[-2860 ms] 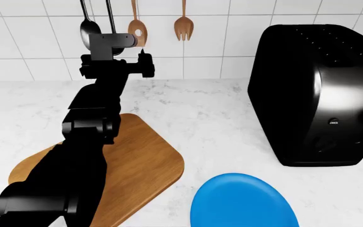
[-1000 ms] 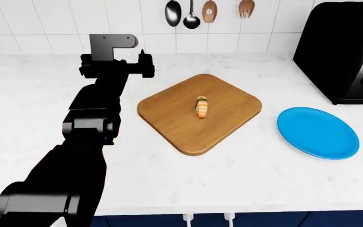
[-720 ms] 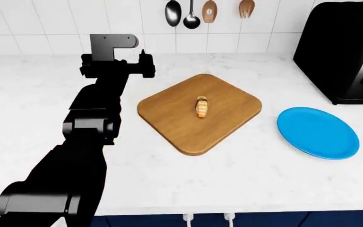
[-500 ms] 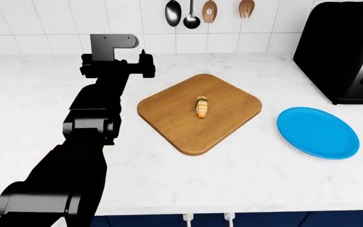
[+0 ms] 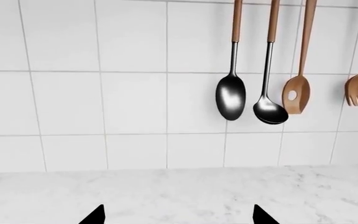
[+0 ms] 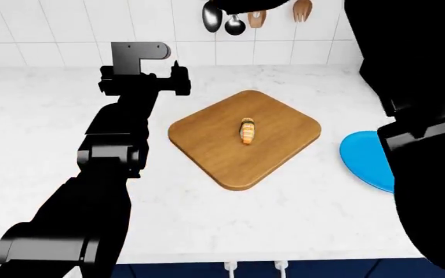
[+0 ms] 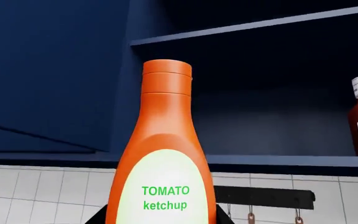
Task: Pick the sushi from the plate and place it on the cutting board. Then pick the condiment bottle from the cabinet and place it next to the cutting board.
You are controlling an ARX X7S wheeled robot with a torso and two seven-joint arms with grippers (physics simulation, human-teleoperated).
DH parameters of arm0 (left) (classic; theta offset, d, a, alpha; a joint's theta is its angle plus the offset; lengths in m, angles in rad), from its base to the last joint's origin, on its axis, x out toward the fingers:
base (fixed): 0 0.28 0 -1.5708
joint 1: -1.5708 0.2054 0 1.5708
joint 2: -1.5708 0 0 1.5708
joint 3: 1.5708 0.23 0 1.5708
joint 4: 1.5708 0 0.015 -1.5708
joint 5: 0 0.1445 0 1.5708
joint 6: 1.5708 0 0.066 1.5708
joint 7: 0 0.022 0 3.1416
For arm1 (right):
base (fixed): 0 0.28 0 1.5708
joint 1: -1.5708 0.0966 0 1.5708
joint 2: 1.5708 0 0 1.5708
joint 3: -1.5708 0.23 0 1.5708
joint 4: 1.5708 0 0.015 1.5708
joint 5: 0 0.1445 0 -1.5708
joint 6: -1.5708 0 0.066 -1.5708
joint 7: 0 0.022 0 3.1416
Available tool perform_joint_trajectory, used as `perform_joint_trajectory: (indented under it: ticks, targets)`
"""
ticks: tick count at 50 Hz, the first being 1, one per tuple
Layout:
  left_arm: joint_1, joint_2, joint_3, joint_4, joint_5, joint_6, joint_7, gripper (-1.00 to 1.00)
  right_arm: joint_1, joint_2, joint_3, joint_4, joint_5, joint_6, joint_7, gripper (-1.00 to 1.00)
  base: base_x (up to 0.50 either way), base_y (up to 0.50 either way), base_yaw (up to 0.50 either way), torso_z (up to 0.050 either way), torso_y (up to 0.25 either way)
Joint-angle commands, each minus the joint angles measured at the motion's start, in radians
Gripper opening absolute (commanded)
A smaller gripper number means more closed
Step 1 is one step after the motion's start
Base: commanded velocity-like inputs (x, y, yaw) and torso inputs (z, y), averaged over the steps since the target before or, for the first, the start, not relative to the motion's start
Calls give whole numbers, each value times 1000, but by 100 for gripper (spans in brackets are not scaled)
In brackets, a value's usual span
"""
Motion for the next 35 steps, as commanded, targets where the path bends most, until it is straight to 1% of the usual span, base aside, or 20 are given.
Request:
perform_joint_trajectory:
  ticks: [1,10,23,29,35]
  targets:
    - [0,0,5,0,1,1,0,100,-251,39,37,-121,-194,-77,-139,-100,0,0,0,0,0]
    - [0,1,14,0,-3,2,-3,100,-355,93,60,-157,-213,-103,-165,-100,0,0,0,0,0]
    - [1,0,15,0,-6,2,-2,100,-597,159,99,-208,-326,-191,-259,-100,0,0,0,0,0]
    - [0,0,14,0,-6,1,-2,100,-786,175,100,-201,-477,-288,-384,-100,0,0,0,0,0]
    - [0,0,14,0,-7,2,-1,100,-947,193,97,-188,-622,-387,-473,-100,0,0,0,0,0]
